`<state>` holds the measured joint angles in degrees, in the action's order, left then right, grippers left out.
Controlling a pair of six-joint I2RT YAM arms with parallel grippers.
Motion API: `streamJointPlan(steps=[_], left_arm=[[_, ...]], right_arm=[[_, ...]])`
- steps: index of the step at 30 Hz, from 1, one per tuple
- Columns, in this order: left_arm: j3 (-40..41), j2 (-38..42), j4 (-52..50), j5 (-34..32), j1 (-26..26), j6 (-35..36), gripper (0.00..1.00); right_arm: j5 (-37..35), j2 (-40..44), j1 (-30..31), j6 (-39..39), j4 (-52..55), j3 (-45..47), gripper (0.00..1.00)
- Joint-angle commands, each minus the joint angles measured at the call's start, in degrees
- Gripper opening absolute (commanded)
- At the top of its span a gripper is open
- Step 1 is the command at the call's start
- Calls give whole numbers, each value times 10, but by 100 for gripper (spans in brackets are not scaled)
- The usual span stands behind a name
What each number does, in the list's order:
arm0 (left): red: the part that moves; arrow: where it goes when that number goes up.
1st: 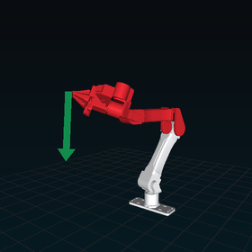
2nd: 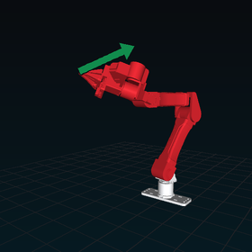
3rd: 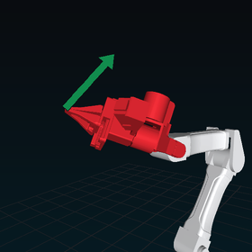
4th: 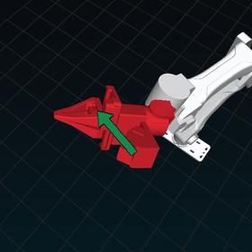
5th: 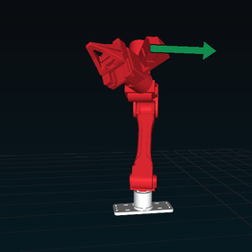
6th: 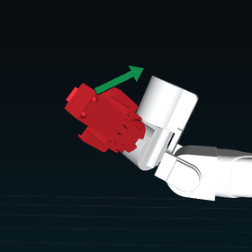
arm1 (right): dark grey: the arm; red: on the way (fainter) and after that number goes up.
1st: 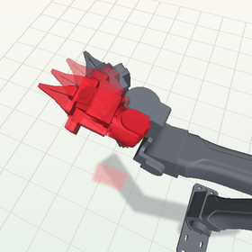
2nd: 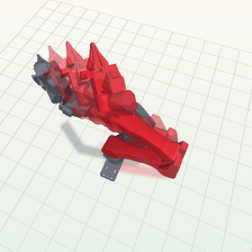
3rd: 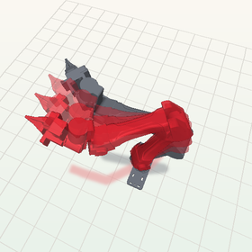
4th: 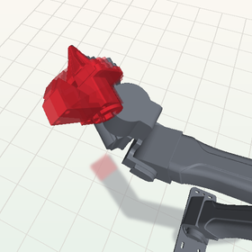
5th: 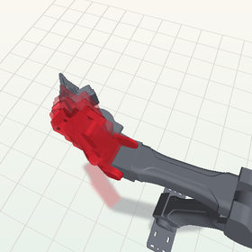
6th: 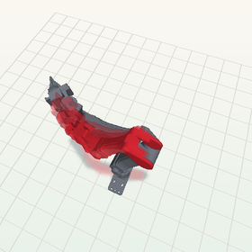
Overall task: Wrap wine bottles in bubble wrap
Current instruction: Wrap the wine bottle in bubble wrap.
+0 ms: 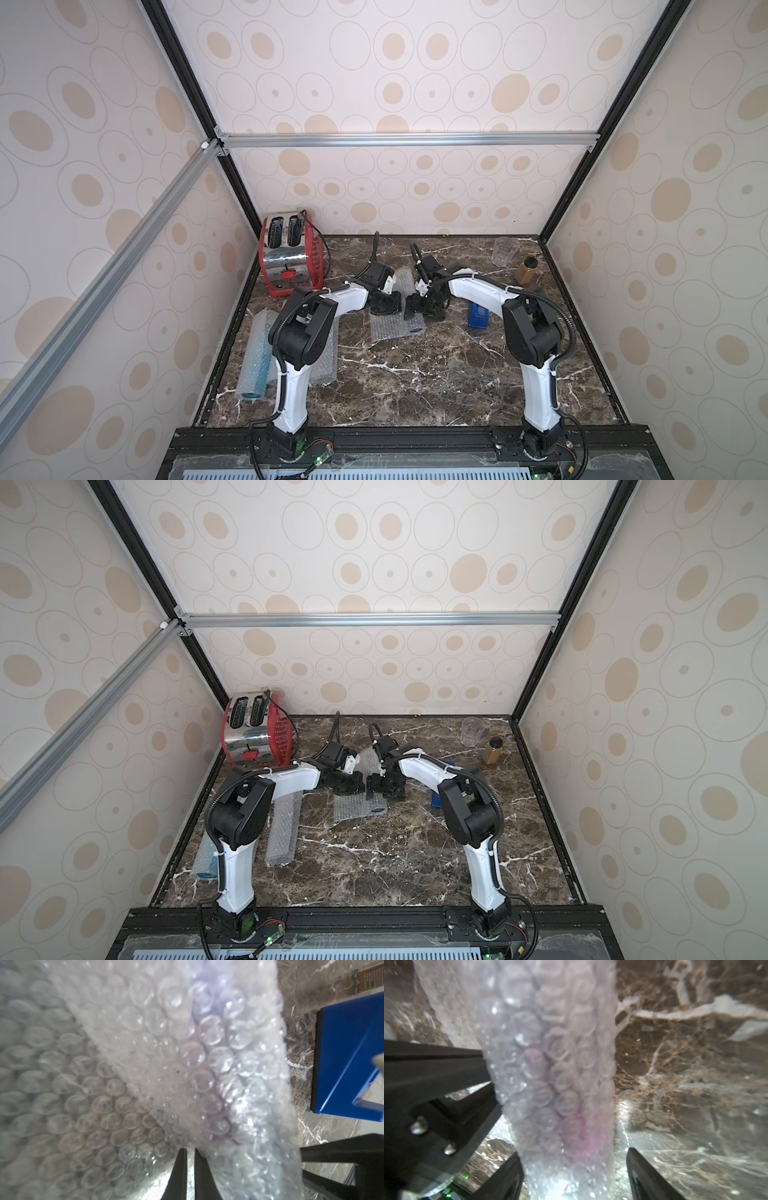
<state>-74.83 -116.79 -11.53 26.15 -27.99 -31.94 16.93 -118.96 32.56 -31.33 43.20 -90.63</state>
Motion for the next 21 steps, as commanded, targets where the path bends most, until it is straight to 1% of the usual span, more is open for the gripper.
streamJointPlan(steps=[1,4,7,11,15,18,21], left_arm=[[-3,11,14,26,-2,-21,10],[-5,16,12,28,-7,-13,10],[-1,7,14,24,-8,-20,10],[1,5,8,12,-8,-10,10],[2,-1,11,14,-12,-17,9],[5,11,5,12,-13,-14,9],[17,27,1,-1,-13,-14,9]], right_arm=[[-25,-1,-1,19,37,-14,80],[-32,-6,-1,23,52,-29,80],[-33,-13,-1,22,48,-29,73],[-30,-28,1,14,46,-26,68],[-51,-39,9,14,51,-30,62],[-64,-47,13,11,64,-38,56],[-92,-52,21,12,77,-45,53]])
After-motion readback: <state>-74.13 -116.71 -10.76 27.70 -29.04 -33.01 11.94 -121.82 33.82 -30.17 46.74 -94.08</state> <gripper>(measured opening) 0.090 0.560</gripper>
